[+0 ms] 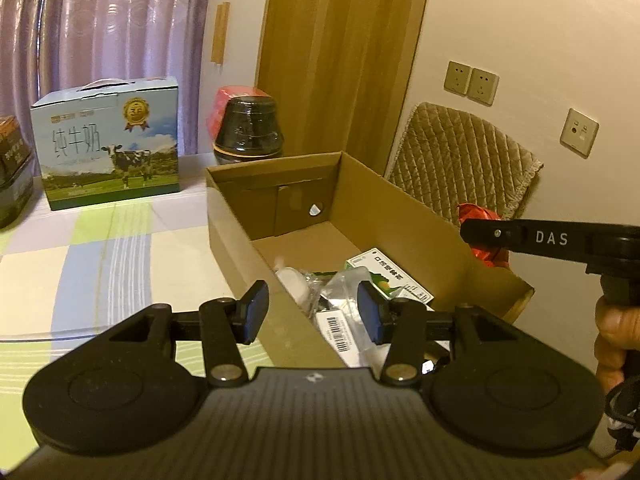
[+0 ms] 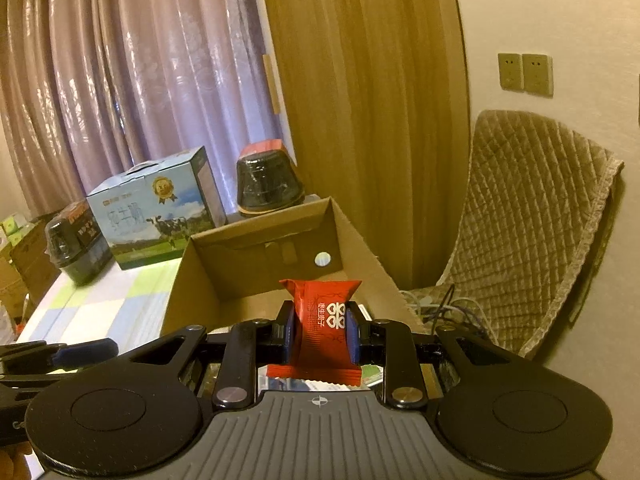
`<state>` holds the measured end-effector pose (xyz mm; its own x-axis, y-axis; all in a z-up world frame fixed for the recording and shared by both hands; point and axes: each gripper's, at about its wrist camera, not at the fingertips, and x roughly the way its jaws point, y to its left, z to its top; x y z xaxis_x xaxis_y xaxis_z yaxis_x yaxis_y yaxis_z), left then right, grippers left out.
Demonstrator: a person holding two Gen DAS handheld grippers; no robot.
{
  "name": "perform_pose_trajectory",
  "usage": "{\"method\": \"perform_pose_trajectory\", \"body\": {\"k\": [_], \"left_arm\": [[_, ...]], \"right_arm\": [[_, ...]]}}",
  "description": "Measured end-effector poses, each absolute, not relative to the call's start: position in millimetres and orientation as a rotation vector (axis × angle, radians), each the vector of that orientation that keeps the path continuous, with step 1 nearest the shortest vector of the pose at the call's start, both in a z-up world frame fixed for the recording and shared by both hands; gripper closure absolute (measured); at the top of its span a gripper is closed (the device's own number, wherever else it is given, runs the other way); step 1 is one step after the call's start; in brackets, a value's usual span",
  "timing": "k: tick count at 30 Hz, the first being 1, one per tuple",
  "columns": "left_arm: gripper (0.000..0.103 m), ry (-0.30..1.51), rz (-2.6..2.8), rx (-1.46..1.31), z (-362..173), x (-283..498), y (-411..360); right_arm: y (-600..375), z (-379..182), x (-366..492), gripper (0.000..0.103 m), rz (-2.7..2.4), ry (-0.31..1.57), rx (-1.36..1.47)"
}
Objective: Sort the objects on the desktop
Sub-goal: 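Open the left tool to drop the spoon into the box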
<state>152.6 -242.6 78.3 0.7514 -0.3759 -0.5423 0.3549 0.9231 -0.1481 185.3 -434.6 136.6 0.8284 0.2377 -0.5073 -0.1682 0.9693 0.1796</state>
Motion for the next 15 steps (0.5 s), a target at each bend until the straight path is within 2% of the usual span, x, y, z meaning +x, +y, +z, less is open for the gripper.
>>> {"method": "perform_pose_trajectory", "body": {"k": [8, 9, 11, 13, 15], "left_arm": [[0.060, 0.608, -0.388, -0.043, 76.4, 147.9, -234.5], [0.057, 0.607, -0.385, -0.045, 76.4, 147.0, -233.4], [0.050, 0.607, -0.384, -0.051, 76.7, 144.6, -231.4], [0.046, 0.606, -0.382, -0.053, 77.3, 142.3, -230.3], [0.042, 0.608, -0.382, -0.056, 78.4, 139.6, -228.7]], "right_arm": [[-424.2, 140.1, 190.9, 0.080, 0.242, 0.558, 0.142], [-423.5, 139.8, 192.5, 0.077, 0.258, 0.568, 0.149], [-423.4, 139.8, 193.3, 0.053, 0.262, 0.574, 0.166], [-425.1, 141.6, 190.4, 0.048, 0.241, 0.552, 0.175], [-428.8, 142.9, 187.9, 0.047, 0.227, 0.550, 0.191]]}}
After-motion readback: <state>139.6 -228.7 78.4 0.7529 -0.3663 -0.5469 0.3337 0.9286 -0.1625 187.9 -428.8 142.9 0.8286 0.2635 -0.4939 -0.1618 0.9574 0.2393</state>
